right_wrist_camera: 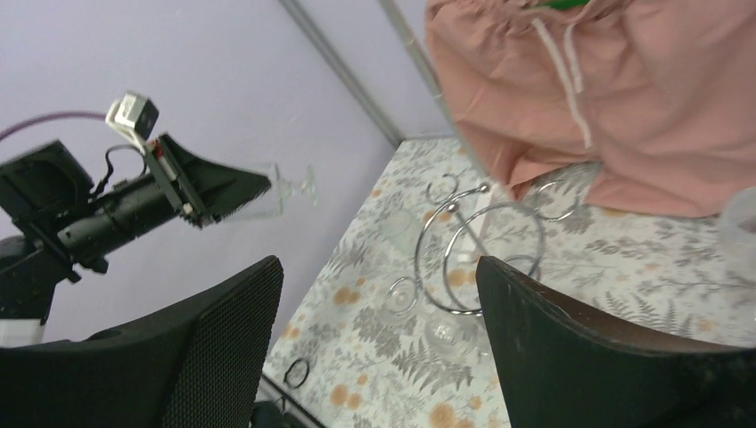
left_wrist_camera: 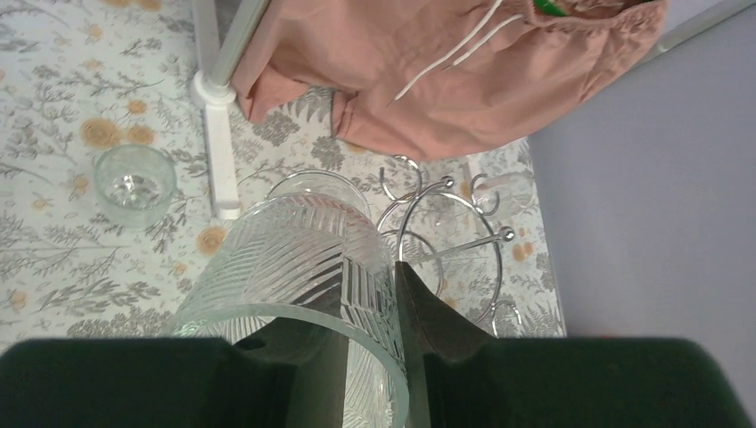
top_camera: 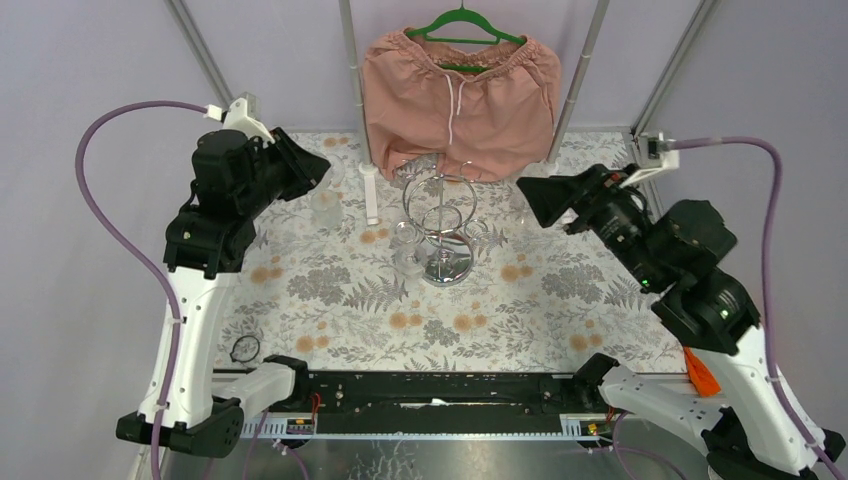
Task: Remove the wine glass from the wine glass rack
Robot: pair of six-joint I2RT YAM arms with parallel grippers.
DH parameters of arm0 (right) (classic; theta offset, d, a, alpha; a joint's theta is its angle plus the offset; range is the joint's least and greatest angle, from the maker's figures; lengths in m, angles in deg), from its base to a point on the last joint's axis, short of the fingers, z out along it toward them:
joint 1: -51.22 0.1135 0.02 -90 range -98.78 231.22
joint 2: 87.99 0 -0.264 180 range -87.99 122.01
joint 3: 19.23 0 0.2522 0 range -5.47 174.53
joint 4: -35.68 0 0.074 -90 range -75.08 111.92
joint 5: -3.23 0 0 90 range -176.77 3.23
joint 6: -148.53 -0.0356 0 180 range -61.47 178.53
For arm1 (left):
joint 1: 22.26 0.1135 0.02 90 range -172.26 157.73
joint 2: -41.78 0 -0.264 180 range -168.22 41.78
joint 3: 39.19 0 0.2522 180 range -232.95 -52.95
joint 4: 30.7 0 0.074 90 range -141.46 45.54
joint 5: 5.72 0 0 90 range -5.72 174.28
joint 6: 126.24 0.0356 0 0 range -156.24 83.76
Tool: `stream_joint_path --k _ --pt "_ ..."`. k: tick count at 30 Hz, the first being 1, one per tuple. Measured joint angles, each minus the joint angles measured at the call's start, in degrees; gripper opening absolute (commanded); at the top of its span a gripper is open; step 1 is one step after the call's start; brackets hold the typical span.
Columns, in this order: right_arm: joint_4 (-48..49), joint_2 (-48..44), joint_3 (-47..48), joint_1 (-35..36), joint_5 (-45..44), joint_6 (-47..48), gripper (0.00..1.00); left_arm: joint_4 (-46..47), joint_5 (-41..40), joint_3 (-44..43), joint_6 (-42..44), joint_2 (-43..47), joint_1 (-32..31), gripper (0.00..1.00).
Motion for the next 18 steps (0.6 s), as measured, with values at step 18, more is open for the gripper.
stream_joint_path --k 18 --pt "-9.27 -6.05 4.42 0.0 -16.96 4.37 0.88 -8.63 -2.82 0.02 4.26 -1.11 0.0 0.0"
